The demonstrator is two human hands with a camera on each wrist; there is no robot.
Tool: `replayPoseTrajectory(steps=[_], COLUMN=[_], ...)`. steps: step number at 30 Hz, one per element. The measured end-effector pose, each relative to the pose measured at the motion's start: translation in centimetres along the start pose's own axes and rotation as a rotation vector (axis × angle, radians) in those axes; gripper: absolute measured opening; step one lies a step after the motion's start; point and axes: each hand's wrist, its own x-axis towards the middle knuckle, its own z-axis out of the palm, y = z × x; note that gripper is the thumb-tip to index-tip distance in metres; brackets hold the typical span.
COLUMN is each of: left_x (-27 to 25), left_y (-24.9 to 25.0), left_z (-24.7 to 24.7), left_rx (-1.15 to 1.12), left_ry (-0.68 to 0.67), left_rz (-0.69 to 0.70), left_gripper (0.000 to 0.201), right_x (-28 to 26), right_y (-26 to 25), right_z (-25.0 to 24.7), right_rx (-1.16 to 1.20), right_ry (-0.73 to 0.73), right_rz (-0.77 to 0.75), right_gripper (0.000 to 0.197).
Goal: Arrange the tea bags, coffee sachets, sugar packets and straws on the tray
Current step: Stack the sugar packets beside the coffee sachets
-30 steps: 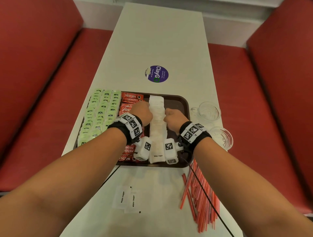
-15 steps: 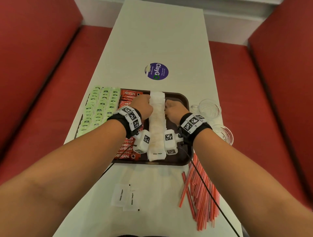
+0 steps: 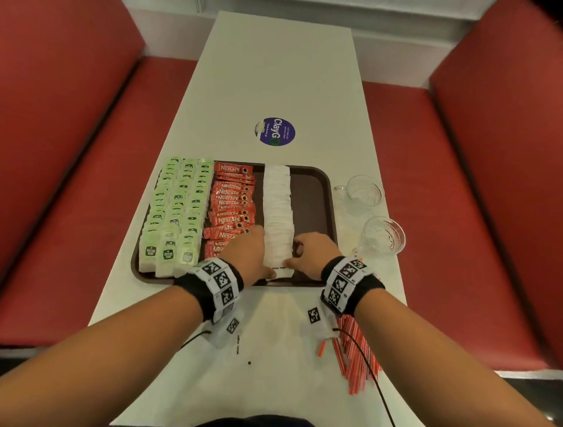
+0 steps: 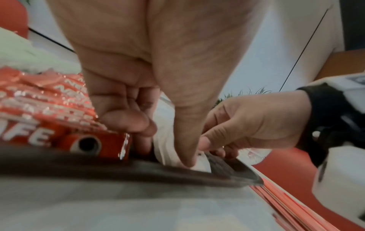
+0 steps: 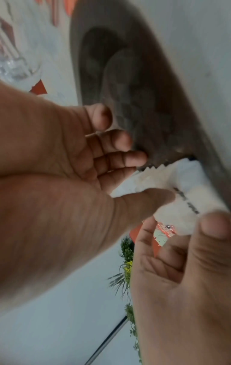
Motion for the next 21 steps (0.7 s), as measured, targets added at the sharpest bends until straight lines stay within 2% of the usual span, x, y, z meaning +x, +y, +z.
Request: replayPoseTrajectory(steps=[2, 4, 7, 10, 13, 15, 18, 21], left_x=[0.2, 0.7, 1.1, 0.7, -0.6, -2.0, -4.4, -6.5], left_y=[0.3, 0.4, 0.3, 0.1, -0.6, -1.6, -3.9, -6.4], left_z=[0.7, 0.9, 0.5, -0.1, -1.0, -2.0, -2.8, -2.4], left_rx=[0.021, 0.044, 0.054, 0.066, -0.012, -0.061, -0.022, 0.108], left_ry=[0.031, 0.050, 0.055, 0.052, 0.119, 0.157, 0.126, -0.006], left_rz=[-0.014, -0.015, 0.034, 0.062, 0.090, 0.116, 0.200, 0.257], left_gripper=[0.080, 0.068, 0.045, 0.039, 0.042, 0.045, 0.029, 0.025], right_x=[0.0, 0.2, 0.4, 0.1, -0.9, -2.0, -4.1, -6.3], right_y=[0.0, 0.1, 0.0, -0.3, -0.4, -0.7, -2.2, -4.1], right_z=[0.7, 1.2, 1.4, 1.1, 1.0, 1.1, 1.4, 2.7], right_rx=[0.029, 0.061, 0.071, 0.013, -0.071, -0.047, -0.027, -0.117], right_ry=[0.018, 0.033, 0.049, 0.062, 0.127, 0.180, 0.181, 0.001], right_rz=[-0.020, -0.036, -0.043, -0.019, -0.009, -0.037, -0.146, -0.271], right_gripper=[0.022, 0.019, 0.031, 0.035, 0.062, 0.072, 0.055, 0.041])
